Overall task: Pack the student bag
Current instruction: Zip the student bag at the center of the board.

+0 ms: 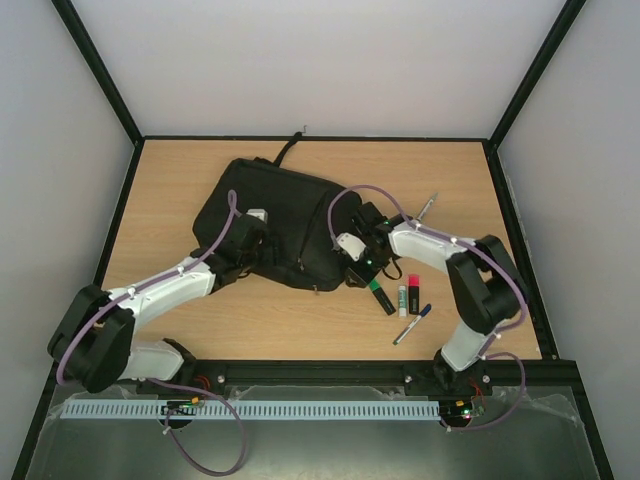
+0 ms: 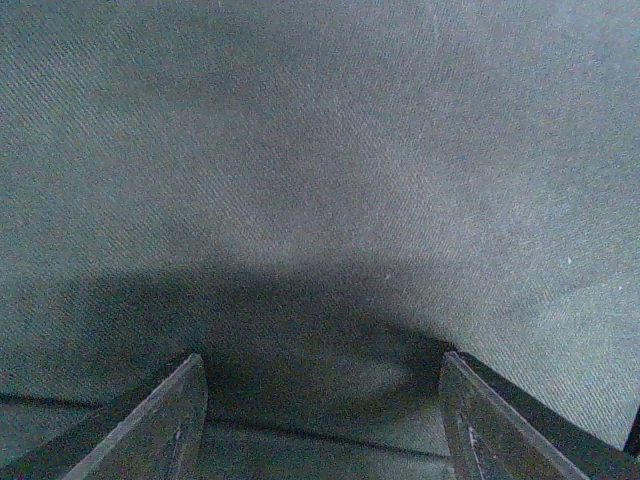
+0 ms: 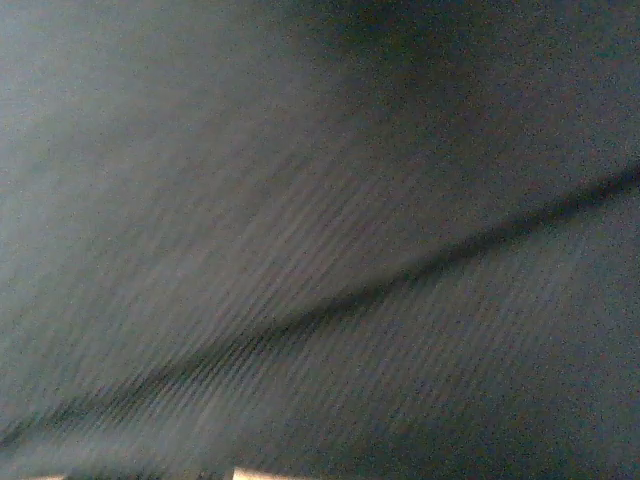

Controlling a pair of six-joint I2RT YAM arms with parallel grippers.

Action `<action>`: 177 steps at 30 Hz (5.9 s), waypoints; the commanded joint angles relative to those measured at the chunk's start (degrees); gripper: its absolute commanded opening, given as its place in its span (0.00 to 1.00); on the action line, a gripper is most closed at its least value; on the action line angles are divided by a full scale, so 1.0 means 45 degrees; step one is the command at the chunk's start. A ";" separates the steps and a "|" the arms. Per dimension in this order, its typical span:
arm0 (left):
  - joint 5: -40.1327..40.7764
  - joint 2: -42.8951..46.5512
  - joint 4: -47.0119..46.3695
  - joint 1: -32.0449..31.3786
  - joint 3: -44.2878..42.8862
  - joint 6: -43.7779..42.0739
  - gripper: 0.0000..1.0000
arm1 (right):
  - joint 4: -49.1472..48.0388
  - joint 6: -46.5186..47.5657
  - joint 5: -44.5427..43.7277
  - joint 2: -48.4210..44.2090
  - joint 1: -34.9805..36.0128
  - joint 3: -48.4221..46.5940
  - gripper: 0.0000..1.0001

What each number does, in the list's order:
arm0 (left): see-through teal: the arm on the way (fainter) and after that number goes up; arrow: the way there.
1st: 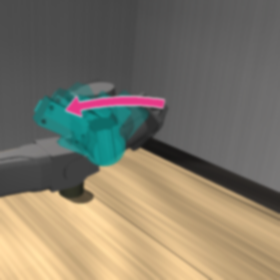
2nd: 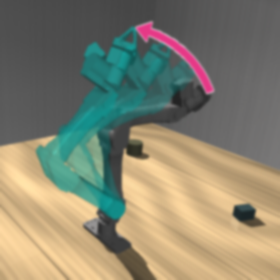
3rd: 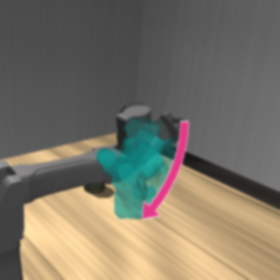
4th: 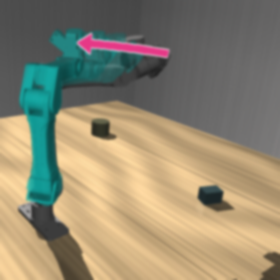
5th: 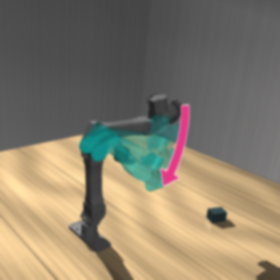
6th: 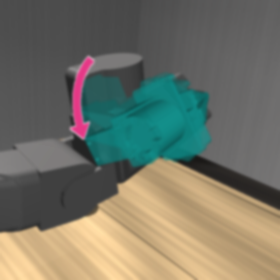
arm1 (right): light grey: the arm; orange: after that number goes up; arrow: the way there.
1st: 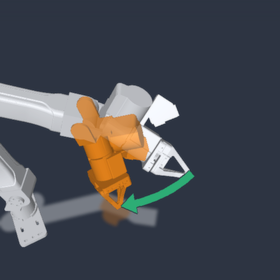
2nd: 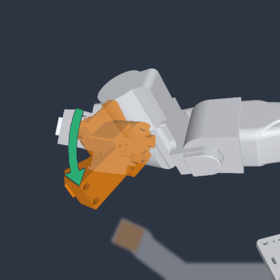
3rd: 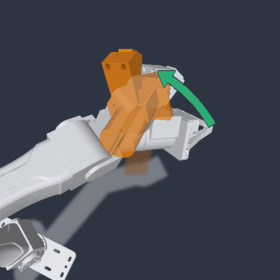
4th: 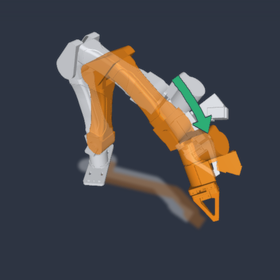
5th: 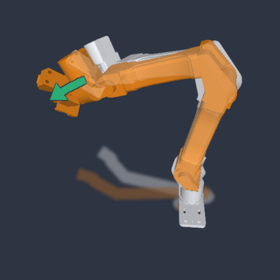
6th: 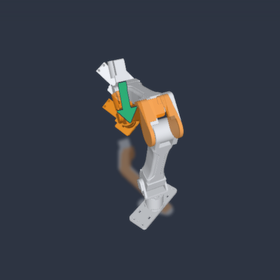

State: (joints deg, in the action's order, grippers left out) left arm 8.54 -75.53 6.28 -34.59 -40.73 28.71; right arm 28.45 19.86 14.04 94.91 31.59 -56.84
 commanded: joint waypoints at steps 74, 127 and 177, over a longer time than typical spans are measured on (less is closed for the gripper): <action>0.0818 0.4207 -0.0049 -0.1409 0.2497 0.1255 0.67 | -0.7069 -0.7179 -0.5091 0.1253 0.4519 0.0413 0.16; 0.6357 0.1523 -0.6078 -0.8092 0.4156 -0.8085 0.66 | -0.1854 -0.0410 0.1768 -0.1305 0.2998 0.1064 0.01; 0.8076 0.1117 -0.4615 -0.9456 0.3670 -0.8471 0.02 | 0.0191 0.0897 0.1108 -0.0411 0.0500 0.0382 0.01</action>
State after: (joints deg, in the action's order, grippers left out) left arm 40.27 -74.04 -17.80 -74.72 -24.49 -13.87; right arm 23.42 22.35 24.01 91.46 37.19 -53.32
